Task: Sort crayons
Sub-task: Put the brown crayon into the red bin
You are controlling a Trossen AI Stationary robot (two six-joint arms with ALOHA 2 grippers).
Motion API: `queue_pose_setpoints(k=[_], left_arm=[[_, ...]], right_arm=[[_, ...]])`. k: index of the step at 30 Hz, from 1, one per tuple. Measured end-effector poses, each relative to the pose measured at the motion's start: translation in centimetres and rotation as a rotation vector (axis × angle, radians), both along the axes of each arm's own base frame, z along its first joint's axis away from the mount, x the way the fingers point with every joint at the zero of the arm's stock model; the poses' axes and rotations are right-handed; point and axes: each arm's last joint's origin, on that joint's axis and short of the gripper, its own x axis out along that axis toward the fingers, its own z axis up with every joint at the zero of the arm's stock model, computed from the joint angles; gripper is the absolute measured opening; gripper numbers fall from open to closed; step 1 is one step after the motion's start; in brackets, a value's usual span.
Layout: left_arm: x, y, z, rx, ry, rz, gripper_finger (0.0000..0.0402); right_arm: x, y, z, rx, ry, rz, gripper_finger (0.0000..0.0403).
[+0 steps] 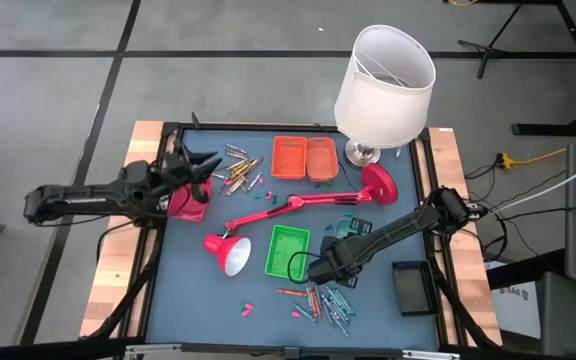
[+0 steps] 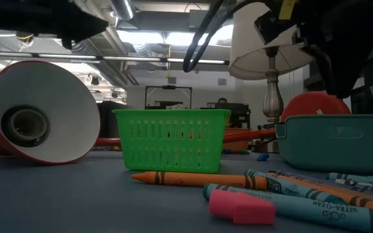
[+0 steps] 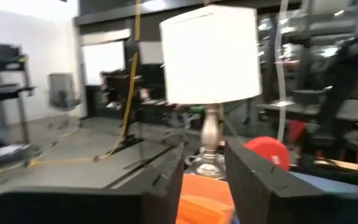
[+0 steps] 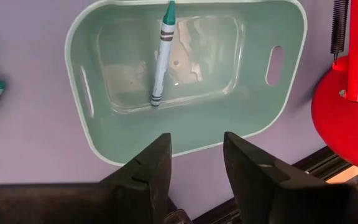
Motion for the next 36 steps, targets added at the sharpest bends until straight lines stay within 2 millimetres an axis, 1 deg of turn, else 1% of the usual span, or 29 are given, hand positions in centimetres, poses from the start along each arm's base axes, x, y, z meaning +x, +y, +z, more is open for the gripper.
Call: queue_pose_setpoints(k=[5,11,15,18,25,31,36], left_arm=[[2.1,2.0,1.9,-0.044,0.177,0.103,0.0128],[4.1,5.9,3.5,-0.164,0.489,0.255,0.013],[4.8,8.7,3.6,-0.295,0.681,0.236,0.013],[5.1,10.4,2.6,-0.351,0.803,0.153,0.013],[5.0,13.5,-1.5,-0.471,1.023,0.018,0.013],[5.1,15.2,-4.6,-0.532,1.164,-0.042,0.013],[5.3,16.0,-6.7,-0.572,1.242,-0.073,0.013]], right_arm=[[0.0,0.0,0.0,0.0,-0.001,0.0,0.0145],[0.0,0.0,0.0,0.0,-0.001,0.0,0.0145],[0.0,0.0,0.0,0.0,-0.001,0.0,0.0145],[0.0,0.0,0.0,0.001,-0.001,0.0,0.0145],[0.0,0.0,0.0,0.001,-0.002,0.0,0.0145],[0.1,0.0,0.0,0.003,-0.007,0.0,0.0145],[0.4,0.2,-0.1,0.02,-0.043,0.0,0.0145]])
